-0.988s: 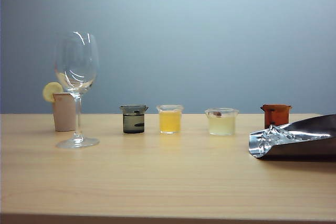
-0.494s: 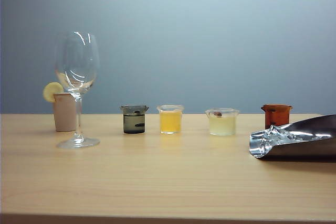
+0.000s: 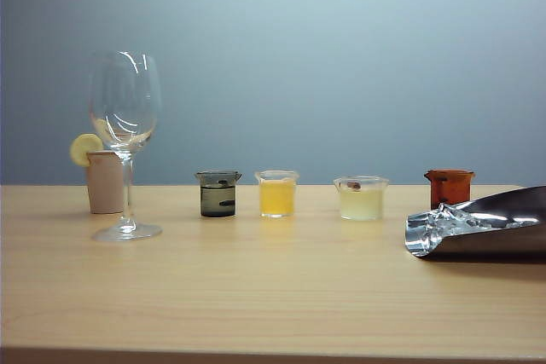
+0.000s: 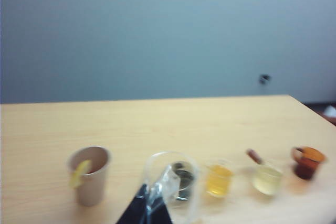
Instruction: Pick up the ice scoop on the desk filled with ice cubes, pour the ice into the goblet, and finally put the scoop back on the table.
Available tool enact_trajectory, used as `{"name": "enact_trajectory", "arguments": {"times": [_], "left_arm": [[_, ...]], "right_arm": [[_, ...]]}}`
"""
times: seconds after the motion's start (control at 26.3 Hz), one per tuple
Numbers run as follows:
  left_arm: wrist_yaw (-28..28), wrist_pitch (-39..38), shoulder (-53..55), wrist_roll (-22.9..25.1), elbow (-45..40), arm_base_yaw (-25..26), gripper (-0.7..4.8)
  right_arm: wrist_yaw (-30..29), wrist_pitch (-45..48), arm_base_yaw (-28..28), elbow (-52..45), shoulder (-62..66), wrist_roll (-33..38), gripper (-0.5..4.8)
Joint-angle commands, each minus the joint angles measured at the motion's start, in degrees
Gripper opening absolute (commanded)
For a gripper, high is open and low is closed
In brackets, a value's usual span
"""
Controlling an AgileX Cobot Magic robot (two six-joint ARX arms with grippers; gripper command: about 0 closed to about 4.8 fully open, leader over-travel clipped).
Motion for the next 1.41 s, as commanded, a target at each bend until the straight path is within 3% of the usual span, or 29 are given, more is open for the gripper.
{"name": "enact_trajectory", "arguments": {"times": [0.04, 0.15, 0.27, 0.38, 0.53, 0.8, 0.99, 1.1, 1.18, 1.29, 1.41], "left_arm": [[1.36, -5.03, 4.9, -0.13, 5.77, -4.15, -0.05], [0.33, -7.17, 7.78, 0.09, 9.11, -8.24, -0.05], [-6.51, -12.13, 10.82, 0.55, 12.68, -13.35, -0.06], [-9.25, -13.77, 12.37, 0.57, 13.4, -16.46, -0.05], [-9.16, -13.77, 13.0, 0.72, 13.4, -17.59, -0.05], [-8.72, -13.75, 13.09, 0.72, 13.4, -17.53, -0.05], [-7.26, -13.73, 13.09, 0.7, 13.38, -17.53, -0.06], [-7.26, -13.35, 13.09, 0.7, 13.4, -17.53, -0.05], [-7.26, -13.29, 13.09, 0.7, 13.4, -17.53, -0.06], [-7.23, -13.31, 13.09, 0.7, 13.38, -17.53, -0.06], [-7.23, -13.29, 13.09, 0.68, 13.4, -17.53, -0.05]], "right_arm": [[0.11, -0.39, -0.07, 0.52, 2.47, 4.85, -0.05], [-0.24, -1.07, -0.11, 0.42, 4.07, 5.64, -0.05], [-0.55, -1.25, -0.22, 0.2, 5.55, 5.79, -0.05], [-1.7, -1.33, -1.11, 0.13, 6.27, 5.9, -0.05], [-6.69, -0.61, -5.07, -1.55, 6.47, 9.4, -0.05], [-18.23, 3.52, -16.79, -9.49, 6.47, 16.46, -0.05], [-20.39, 8.24, -21.57, -18.45, 6.54, 16.63, -0.03], [-25.62, 11.91, -21.66, -23.06, 6.56, 16.63, 1.85], [-26.4, 14.08, -21.66, -24.55, 6.58, 16.66, 2.06], [-26.1, 15.04, -21.68, -25.35, 6.71, 16.66, 3.12], [-25.99, 16.17, -21.68, -25.4, 7.08, 16.63, 3.28]]}}
